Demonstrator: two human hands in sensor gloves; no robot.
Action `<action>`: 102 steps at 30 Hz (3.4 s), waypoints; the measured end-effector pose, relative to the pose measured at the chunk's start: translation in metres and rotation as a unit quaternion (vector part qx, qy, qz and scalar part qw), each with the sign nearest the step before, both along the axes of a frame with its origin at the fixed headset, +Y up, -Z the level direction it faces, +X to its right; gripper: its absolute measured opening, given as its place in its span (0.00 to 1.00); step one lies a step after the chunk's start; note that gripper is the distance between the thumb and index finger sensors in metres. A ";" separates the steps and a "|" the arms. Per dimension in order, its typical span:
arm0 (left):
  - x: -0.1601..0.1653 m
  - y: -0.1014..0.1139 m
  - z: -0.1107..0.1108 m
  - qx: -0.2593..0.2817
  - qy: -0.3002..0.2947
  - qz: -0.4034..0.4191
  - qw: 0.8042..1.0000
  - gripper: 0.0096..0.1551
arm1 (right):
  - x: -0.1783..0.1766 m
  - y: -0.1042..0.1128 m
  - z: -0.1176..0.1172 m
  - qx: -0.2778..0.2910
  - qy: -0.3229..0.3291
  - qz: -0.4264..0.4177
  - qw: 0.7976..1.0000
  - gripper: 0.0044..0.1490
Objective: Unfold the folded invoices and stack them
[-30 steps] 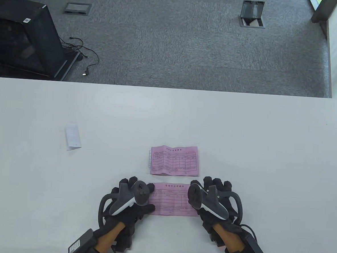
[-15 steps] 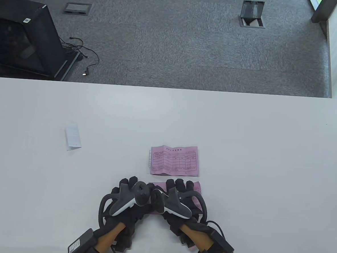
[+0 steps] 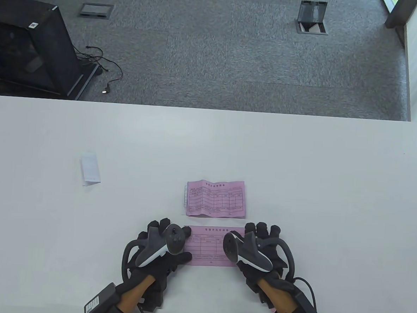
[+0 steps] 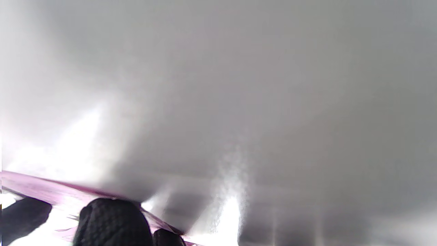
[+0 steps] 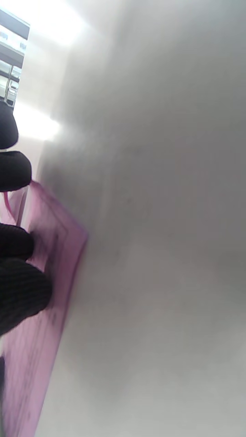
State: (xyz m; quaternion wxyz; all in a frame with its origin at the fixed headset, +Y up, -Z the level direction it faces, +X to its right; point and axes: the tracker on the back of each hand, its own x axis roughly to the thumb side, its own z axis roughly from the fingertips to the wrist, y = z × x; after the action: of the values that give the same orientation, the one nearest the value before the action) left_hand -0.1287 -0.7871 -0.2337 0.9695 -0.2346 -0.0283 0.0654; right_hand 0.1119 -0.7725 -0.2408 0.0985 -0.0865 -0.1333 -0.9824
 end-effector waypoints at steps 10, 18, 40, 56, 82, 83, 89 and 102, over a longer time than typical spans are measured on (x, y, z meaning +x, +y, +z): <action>-0.002 -0.001 0.000 0.000 0.010 0.017 1.000 0.45 | 0.013 -0.003 -0.005 -0.018 -0.015 -0.066 0.998 0.41; -0.001 -0.001 0.000 0.003 0.007 0.011 1.000 0.45 | 0.035 0.000 -0.012 -0.015 -0.113 -0.108 0.988 0.49; 0.000 -0.001 0.000 0.004 0.003 0.010 1.000 0.45 | 0.022 0.000 -0.009 0.045 -0.171 -0.363 0.915 0.25; -0.049 0.025 -0.005 -0.065 0.030 0.475 0.877 0.67 | 0.028 0.084 0.015 0.124 0.025 -0.590 0.797 0.24; -0.044 0.023 -0.010 0.124 0.116 0.508 0.844 0.24 | 0.051 0.039 -0.011 0.124 -0.100 -0.564 0.810 0.25; -0.044 0.023 -0.011 0.124 0.117 0.508 0.845 0.25 | 0.052 0.037 -0.012 0.122 -0.104 -0.561 0.812 0.25; -0.039 0.030 -0.015 0.172 0.121 0.419 0.883 0.26 | 0.048 0.030 -0.021 0.114 -0.139 -0.522 0.834 0.25; -0.016 0.044 -0.093 0.125 0.175 0.244 0.946 0.34 | 0.034 0.028 -0.102 0.088 -0.223 -0.364 0.900 0.24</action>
State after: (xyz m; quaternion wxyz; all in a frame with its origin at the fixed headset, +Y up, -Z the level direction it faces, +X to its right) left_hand -0.1443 -0.7436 -0.3265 0.9350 -0.0828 0.0772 0.3361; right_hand 0.1464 -0.7444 -0.3432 -0.2914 0.1015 -0.0239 -0.9509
